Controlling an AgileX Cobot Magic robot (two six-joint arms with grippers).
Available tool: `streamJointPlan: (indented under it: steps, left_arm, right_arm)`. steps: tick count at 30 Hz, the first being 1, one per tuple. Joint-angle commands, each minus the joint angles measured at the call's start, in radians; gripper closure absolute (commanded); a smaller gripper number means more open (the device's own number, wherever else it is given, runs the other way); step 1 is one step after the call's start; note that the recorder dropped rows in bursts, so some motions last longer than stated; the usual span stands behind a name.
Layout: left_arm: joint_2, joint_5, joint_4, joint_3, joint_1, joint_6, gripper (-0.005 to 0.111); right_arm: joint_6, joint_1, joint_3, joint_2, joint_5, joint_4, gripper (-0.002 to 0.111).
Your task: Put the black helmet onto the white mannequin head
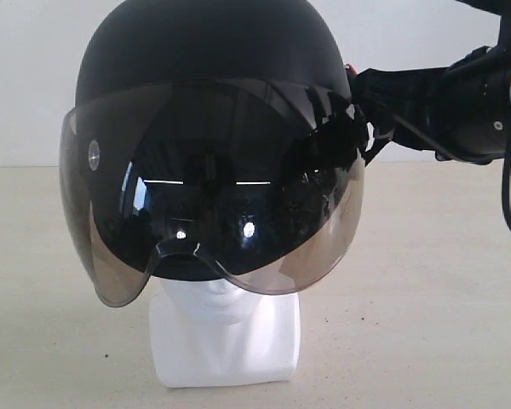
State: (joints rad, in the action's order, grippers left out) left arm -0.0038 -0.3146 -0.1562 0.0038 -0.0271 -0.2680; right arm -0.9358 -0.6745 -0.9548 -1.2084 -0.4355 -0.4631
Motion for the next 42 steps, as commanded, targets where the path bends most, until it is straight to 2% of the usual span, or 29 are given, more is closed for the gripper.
streamJointPlan:
  steps: [1,13,20,22,23,24,29,35,37,41,42]
  left_arm:
    - [0.004,0.009,0.000,-0.004,-0.003,0.001,0.102]
    - [0.004,0.009,0.000,-0.004,-0.003,0.001,0.102]
    - [0.004,0.009,0.000,-0.004,-0.001,0.001,0.102]
    - [0.004,0.009,0.000,-0.004,0.002,0.001,0.102]
    - [0.004,0.009,0.000,-0.004,0.002,0.001,0.102]
    - [0.004,0.009,0.000,-0.004,0.002,0.001,0.102]
    - [0.004,0.009,-0.073,-0.004,0.002,0.001,0.102]
    - [0.004,0.009,-0.080,-0.004,0.002,0.001,0.102]
    - [0.004,0.039,-0.080,-0.004,0.002,0.001,0.102]
    - [0.004,0.333,-0.087,-0.004,0.002,0.001,0.102]
    - [0.004,0.445,-0.087,-0.004,0.002,0.001,0.102]
  right_arm:
    - [0.001,0.016,0.003,0.011,0.056,-0.029,0.068]
    - [-0.002,0.016,0.003,0.014,0.073,0.011,0.068]
    - [0.007,0.016,-0.060,0.092,-0.058,-0.087,0.068]
    - [0.014,0.016,-0.085,0.129,-0.108,-0.116,0.077]
    - [0.037,0.016,-0.094,0.143,-0.116,-0.121,0.087]
    - [0.103,0.016,-0.107,0.173,-0.120,-0.121,0.108]
    - [0.195,0.016,-0.117,0.220,-0.118,-0.092,0.108]
    - [0.308,0.016,-0.117,0.220,-0.137,-0.052,0.108]
    - [0.357,0.016,-0.117,0.220,-0.128,-0.025,0.108]
    - [0.646,0.016,-0.117,0.220,-0.047,0.125,0.108]
    - [0.749,0.016,-0.117,0.220,-0.017,0.170,0.108]
